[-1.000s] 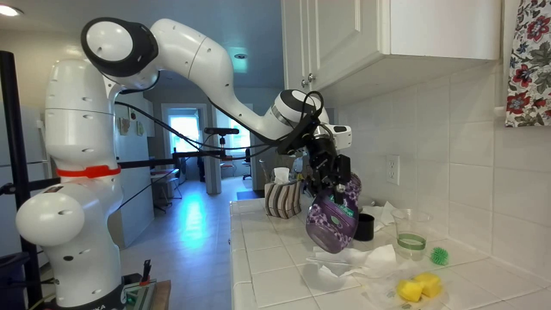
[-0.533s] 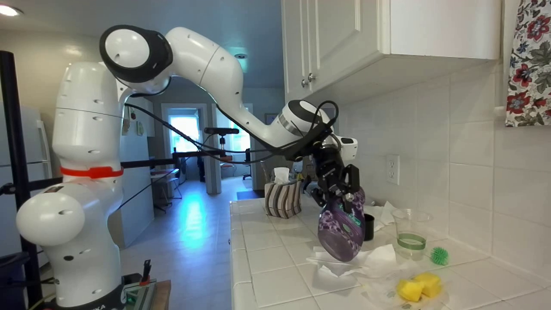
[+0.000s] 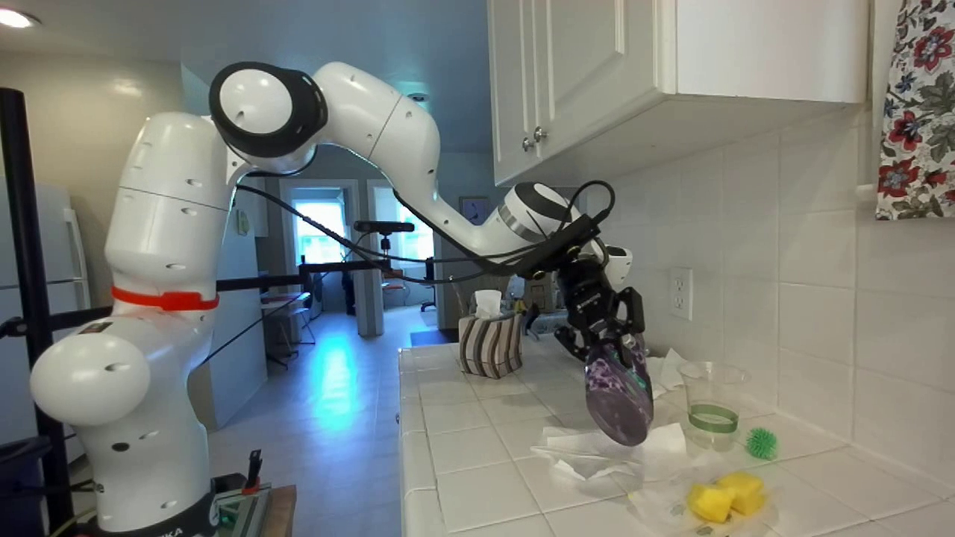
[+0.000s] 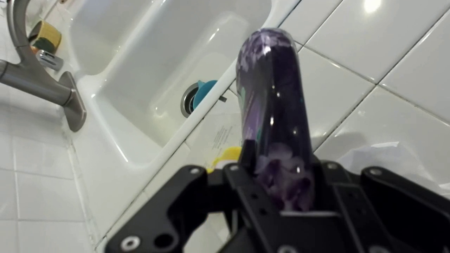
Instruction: Pick up the bottle, then pour some of its contents into the cup
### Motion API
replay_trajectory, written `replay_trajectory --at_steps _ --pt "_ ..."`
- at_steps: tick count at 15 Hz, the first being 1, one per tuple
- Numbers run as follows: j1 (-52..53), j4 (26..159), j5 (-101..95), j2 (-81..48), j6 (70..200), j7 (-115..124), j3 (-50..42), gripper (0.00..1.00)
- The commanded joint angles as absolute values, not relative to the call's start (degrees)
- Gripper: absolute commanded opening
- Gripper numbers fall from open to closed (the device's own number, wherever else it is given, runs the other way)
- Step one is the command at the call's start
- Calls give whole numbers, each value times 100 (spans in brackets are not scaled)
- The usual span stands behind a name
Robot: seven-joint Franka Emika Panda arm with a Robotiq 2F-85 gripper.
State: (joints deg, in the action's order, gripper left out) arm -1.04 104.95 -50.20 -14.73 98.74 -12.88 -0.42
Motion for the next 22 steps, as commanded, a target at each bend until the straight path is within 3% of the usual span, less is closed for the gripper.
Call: replay_trajectory --at_steps 1,22 --pt "-32 9982 -5257 -1804 9627 -1688 -37 8" --pt "211 9494 -5680 -2397 9383 -2496 85 8"
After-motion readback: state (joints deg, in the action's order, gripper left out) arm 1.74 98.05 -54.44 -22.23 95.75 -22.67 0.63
